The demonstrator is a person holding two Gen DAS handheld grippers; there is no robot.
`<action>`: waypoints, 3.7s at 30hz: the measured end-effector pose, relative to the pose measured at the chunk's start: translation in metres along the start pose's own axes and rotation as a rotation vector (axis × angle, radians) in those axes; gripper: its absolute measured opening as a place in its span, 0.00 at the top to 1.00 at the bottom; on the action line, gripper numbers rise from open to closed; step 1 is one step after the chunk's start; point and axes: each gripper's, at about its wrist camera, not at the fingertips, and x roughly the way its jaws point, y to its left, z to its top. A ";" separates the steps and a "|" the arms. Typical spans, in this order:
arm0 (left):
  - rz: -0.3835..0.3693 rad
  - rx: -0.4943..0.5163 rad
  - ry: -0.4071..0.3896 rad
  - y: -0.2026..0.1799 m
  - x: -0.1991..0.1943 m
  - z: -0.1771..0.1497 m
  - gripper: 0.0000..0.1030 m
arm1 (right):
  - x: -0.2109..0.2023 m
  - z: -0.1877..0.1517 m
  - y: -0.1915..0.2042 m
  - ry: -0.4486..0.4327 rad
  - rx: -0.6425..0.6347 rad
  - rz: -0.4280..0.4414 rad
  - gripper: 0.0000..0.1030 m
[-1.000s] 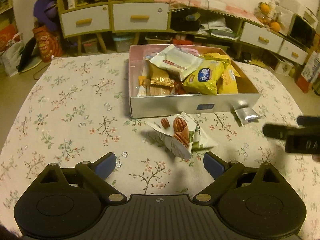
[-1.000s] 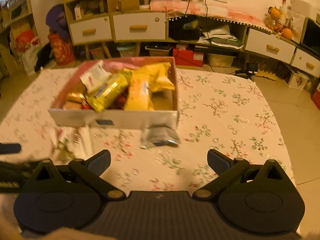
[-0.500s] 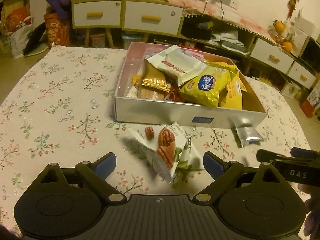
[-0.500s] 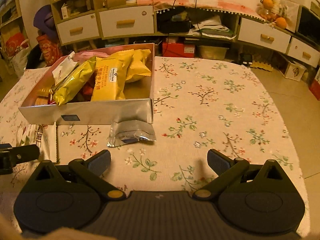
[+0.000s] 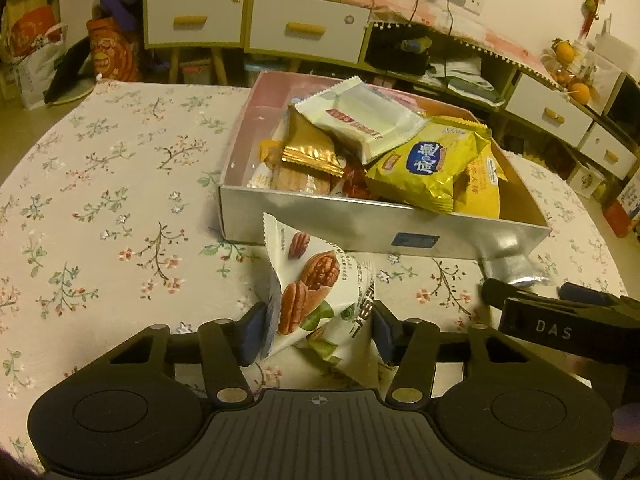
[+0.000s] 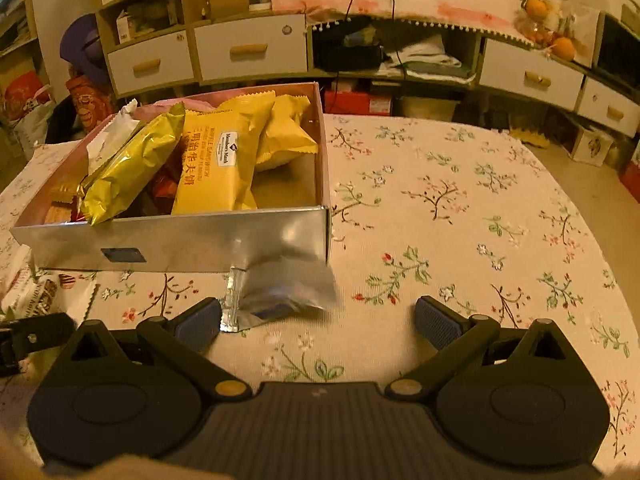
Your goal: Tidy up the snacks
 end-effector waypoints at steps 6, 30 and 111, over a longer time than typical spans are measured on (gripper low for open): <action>-0.007 0.007 0.001 0.004 -0.001 0.001 0.52 | 0.001 0.002 0.006 -0.031 -0.001 -0.003 0.07; -0.054 0.038 0.041 0.009 -0.009 0.004 0.56 | -0.015 0.012 0.017 0.028 -0.107 0.130 0.64; 0.011 0.213 -0.028 0.000 -0.067 0.033 0.06 | -0.091 0.045 0.004 0.005 0.019 0.084 0.06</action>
